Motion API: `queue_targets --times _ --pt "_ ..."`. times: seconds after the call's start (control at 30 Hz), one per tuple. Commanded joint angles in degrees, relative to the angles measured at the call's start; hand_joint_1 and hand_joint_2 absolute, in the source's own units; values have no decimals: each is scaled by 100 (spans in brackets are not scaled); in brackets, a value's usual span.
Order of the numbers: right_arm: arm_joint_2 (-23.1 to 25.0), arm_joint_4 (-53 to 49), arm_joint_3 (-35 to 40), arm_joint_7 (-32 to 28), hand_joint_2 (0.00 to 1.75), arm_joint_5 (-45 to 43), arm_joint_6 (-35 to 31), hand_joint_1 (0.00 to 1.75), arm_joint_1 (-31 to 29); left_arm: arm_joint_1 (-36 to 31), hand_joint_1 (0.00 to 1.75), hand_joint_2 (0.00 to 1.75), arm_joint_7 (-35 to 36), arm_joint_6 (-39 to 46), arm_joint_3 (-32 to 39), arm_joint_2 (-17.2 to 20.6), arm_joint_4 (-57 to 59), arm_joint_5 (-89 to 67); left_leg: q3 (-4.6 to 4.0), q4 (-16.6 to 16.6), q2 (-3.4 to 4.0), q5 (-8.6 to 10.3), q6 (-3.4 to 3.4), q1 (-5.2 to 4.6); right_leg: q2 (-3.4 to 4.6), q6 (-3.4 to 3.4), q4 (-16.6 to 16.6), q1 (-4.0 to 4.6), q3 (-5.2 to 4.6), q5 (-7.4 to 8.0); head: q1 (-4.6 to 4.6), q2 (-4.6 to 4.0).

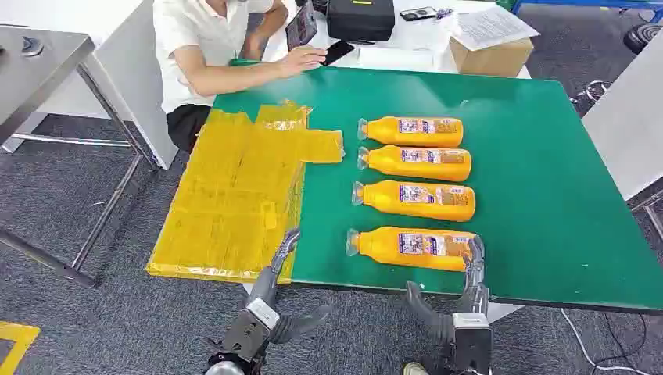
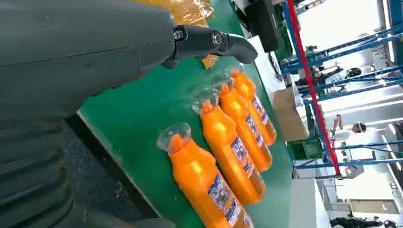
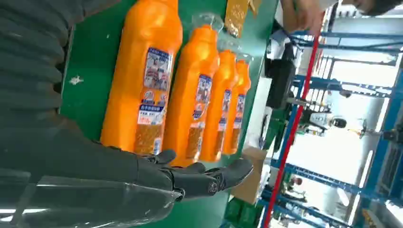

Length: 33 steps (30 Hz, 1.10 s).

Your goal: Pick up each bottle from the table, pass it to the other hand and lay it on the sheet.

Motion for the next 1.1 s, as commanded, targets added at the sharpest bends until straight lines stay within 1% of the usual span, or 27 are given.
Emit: queue_targets --times 0.03,0.07,0.13,0.17,0.2,0.27,0.3,0.37,0.4,0.47,0.5,0.53,0.57,0.6,0.63,0.67,0.7,0.77,0.8,0.83,0.93,1.0,1.03,1.1 --pt "-179 411 -295 328 175 2479 -1255 0 16 -84 0 175 3 21 -38 110 246 80 23 -9 -3 -5 -8 4 0 -9 -9 4 24 -5 0 0" --pt "-83 428 -657 435 175 3436 -1255 0 48 -110 0 175 2 -25 -31 99 259 76 30 -10 -2 -7 -9 6 1 -9 -12 5 31 -6 0 0" --pt "-141 494 -738 386 175 3525 -1255 0 58 -141 0 175 7 -54 -7 70 284 68 36 -13 -9 -7 -9 6 -6 -10 -14 5 39 -9 0 0" --pt "-320 645 -799 820 175 4307 -1255 0 19 -189 0 175 21 -119 22 42 327 55 18 -8 -9 -2 -5 3 -7 -6 -10 3 21 -4 0 0" --pt "-501 686 -800 987 175 4454 -1255 0 2 -236 0 175 29 -168 56 7 378 45 21 -9 -8 -2 -5 4 -7 -5 -11 4 23 -4 0 0" --pt "-665 691 -901 1191 175 4824 -1255 0 -3 -262 0 175 29 -246 94 -35 425 34 46 -14 -16 -8 -10 6 -12 -11 -20 5 52 -10 0 0" --pt "-797 739 -819 1303 175 4821 -1255 0 -10 -260 0 175 29 -265 111 -55 446 32 49 -16 -19 -7 -10 5 -15 -11 -21 4 56 -10 2 0" --pt "-1014 796 -685 1536 175 4871 -1255 0 -4 -249 0 175 24 -286 118 -66 463 27 26 -10 -16 -3 -5 2 -10 -5 -16 2 34 -4 2 0" --pt "-1165 817 -614 1838 175 5122 -1255 0 0 -246 0 175 20 -309 120 -71 467 17 38 -12 -13 -7 -6 2 -6 -7 -19 2 45 -6 0 0" --pt "-1394 858 -569 2103 175 5335 -1255 0 -10 -250 0 175 17 -327 137 -89 473 9 35 -13 -9 -6 -7 0 -4 -7 -16 0 39 -6 0 0" --pt "-1494 899 -530 2185 175 5360 -1255 0 -36 -261 0 175 16 -337 147 -103 475 5 20 -8 -10 -3 -5 -2 -5 -5 -12 -1 25 -3 2 0" --pt "-1536 910 -548 2187 175 5358 -1255 0 -43 -266 0 175 16 -337 148 -106 473 5 36 -10 -9 -9 -8 0 -3 -9 -15 2 41 -7 2 0" --pt "-1596 993 -516 2236 175 5296 -1249 0 -96 -273 0 175 16 -348 148 -107 480 3 26 -10 -7 -5 -6 -2 -3 -6 -12 0 29 -4 0 0" --pt "-1662 1060 -500 2320 175 5172 -1145 0 -163 -272 0 175 16 -361 145 -110 480 2 36 -7 -4 -11 -10 0 1 -10 -11 2 39 -8 0 0" --pt "-1683 1103 -499 2345 175 5124 -1107 0 -197 -272 0 175 16 -368 141 -110 481 1 18 -7 -4 -3 -6 -1 0 -5 -12 1 22 0 0 0" --pt "-1703 1177 -502 2401 175 5041 -1008 0 -260 -273 0 175 17 -378 134 -109 481 -1 36 -11 -1 -8 -10 1 4 -9 -16 3 38 -4 0 0" --pt "-1744 1277 -470 2525 175 4931 -726 0 -385 -274 0 175 31 -405 101 -98 473 -26 17 -6 1 -3 -5 -3 5 -4 -10 -1 19 1 0 0" --pt "-1795 1417 -351 2531 175 4989 -658 0 -561 -284 0 175 46 -447 58 -94 446 -52 53 -13 15 -15 -14 2 22 -14 -17 4 51 -5 0 0" --pt "-1829 1518 -246 2511 175 4990 -569 0 -689 -311 0 175 60 -493 24 -92 435 -69 24 -6 13 -6 -7 -1 19 -6 -10 1 23 3 0 0" --pt "-1826 1530 -230 2515 175 4985 -558 0 -721 -321 0 175 64 -499 21 -98 433 -71 16 -5 11 -4 -6 1 16 -5 -10 3 17 5 0 0" --pt "-1823 1544 -215 2519 175 4983 -551 0 -745 -332 0 175 71 -504 18 -103 433 -73 35 -8 14 -9 -12 3 17 -11 -13 5 36 0 0 0" --pt "-1820 1545 -205 2515 175 4986 -558 0 -728 -333 0 175 72 -505 19 -103 434 -73 22 -6 4 -4 -7 1 6 -7 -10 3 24 0 -2 0" --pt "-1841 1534 -172 2523 175 4950 -539 0 -717 -329 0 175 72 -508 25 -102 435 -73 34 -9 4 -7 -10 2 8 -11 -12 4 35 -3 2 0" --pt "-1972 1677 37 2527 175 4962 -308 0 -942 -389 0 175 74 -586 -27 -108 414 -111 39 -8 7 -11 -11 2 12 -11 -11 4 40 -5 0 0"
